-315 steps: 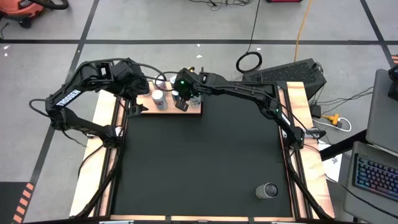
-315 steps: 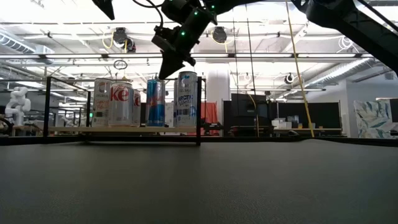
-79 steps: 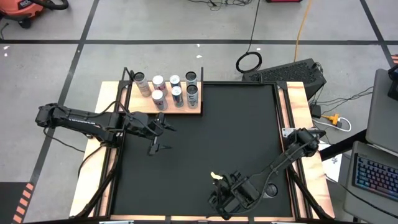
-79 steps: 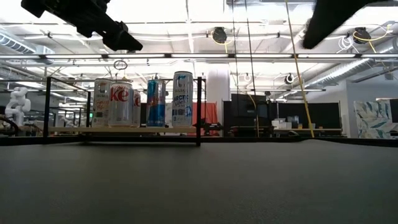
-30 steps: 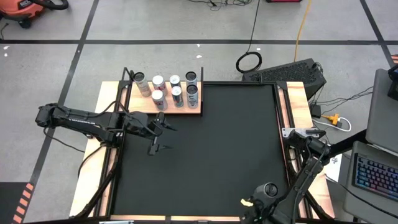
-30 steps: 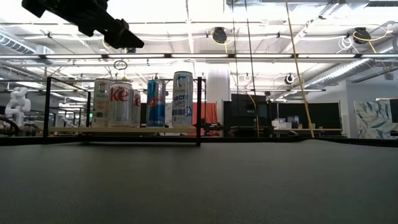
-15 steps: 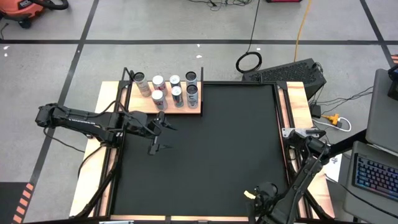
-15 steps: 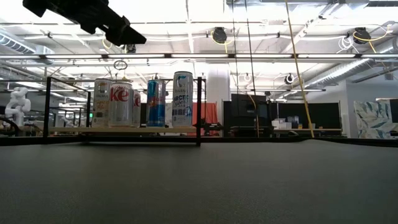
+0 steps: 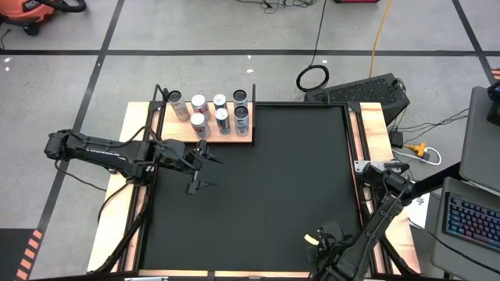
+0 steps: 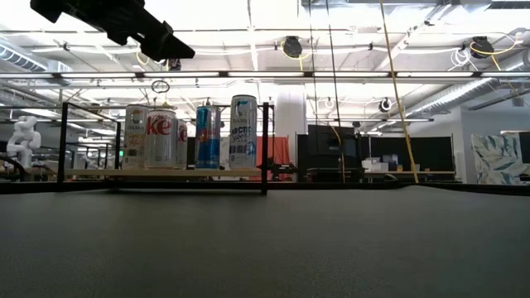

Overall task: Place canned beverage on shelf
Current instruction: Align the white and yellow soda can with the other white and yellow soda can on the shelf

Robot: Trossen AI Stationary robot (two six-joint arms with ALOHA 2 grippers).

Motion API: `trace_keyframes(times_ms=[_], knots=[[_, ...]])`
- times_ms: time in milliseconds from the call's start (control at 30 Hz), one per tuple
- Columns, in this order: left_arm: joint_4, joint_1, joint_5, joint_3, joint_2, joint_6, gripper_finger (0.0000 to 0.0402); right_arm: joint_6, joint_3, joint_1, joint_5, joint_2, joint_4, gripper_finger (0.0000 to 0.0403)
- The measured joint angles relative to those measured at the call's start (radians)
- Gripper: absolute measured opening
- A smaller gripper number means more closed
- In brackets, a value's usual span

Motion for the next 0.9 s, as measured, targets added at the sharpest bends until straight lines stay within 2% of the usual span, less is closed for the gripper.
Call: trace_keyframes(times_ms=[200,533,900], knots=[[-0.002,0.000,0.000,0.000,0.000,0.000,0.0373,-0.040,0.000,-0.024,0.016,0.000,0.001,0.0304],[-0.003,0.000,0.000,0.000,0.000,0.000,0.0373,-0.006,-0.004,-0.025,0.010,0.000,0.001,0.0304],[-0.002,0.000,0.000,0.000,0.000,0.000,0.0373,0.009,-0.105,-0.025,-0.013,-0.003,0.008,0.0304]])
